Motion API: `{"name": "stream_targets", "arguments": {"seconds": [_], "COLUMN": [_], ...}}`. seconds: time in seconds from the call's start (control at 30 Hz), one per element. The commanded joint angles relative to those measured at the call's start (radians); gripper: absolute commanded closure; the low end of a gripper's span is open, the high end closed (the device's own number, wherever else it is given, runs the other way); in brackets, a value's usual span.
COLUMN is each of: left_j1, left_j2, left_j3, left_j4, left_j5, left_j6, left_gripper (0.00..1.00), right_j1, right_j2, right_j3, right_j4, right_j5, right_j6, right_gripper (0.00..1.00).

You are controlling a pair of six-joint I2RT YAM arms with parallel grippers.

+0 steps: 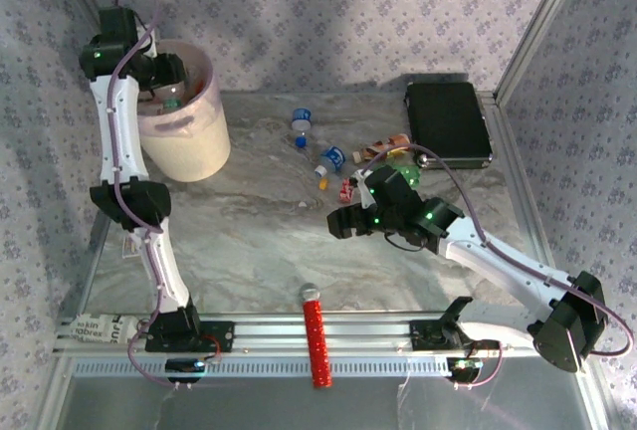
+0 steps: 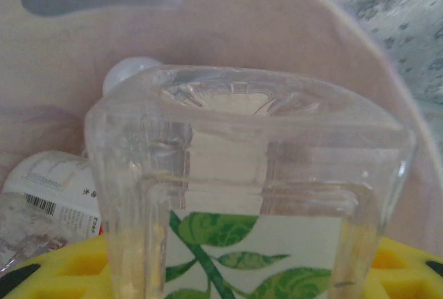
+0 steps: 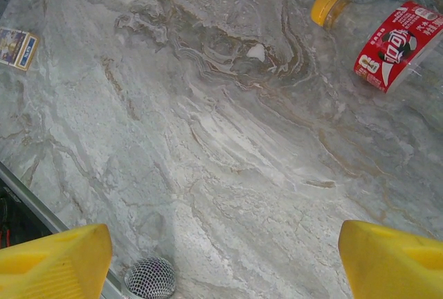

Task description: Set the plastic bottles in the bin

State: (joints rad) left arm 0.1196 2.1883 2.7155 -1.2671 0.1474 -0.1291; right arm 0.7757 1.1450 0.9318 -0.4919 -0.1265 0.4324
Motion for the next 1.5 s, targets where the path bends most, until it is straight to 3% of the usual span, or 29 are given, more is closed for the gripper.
{"name": "stream_targets", "arguments": {"seconds": [0.0, 0.33, 0.6, 0.77, 1.0, 1.2, 1.47], "left_j1": [0.003, -0.011, -0.015, -0.018, -0.033, -0.041, -0.054], "left_j2": [0.028, 0.03, -0.02, -0.037, 0.02, 0.076, 0.114], "left_j3": [0.028, 0.033, 0.036, 0.041, 0.062, 0.077, 0.079], "left_j4": [-0.055, -0.061, -0.066, -0.069, -0.072, -0.089, -0.09], "left_j5": [-0.017, -0.038, -0.057, -0.132, -0.16, -0.194, -0.155], "left_j6": [0.031, 0.04, 0.049, 0.067, 0.069, 0.068, 0.056], "left_gripper": [0.53, 0.12, 0.07, 0.14, 0.36, 0.45, 0.51], "right_j1": [-0.009, -0.035, -0.11, -0.13, -0.135, -0.136, -0.145], "right_j2": [-0.019, -0.018, -0.051, -0.069, -0.064, -0.079, -0.078], "right_j3": [0.001, -0.008, -0.036, -0.049, -0.068, -0.086, -0.094], "right_j4": [-0.018, -0.021, -0.013, -0.023, -0.018, -0.025, -0.016], "right_j5": [0.016, 0.007, -0.033, -0.037, -0.063, -0.055, -0.053], "right_j6": [-0.015, -0.012, -0.006, -0.007, 0.001, 0.002, -0.007], "right_gripper": [0.13, 0.12, 0.09, 0.09, 0.1, 0.1, 0.1]}}
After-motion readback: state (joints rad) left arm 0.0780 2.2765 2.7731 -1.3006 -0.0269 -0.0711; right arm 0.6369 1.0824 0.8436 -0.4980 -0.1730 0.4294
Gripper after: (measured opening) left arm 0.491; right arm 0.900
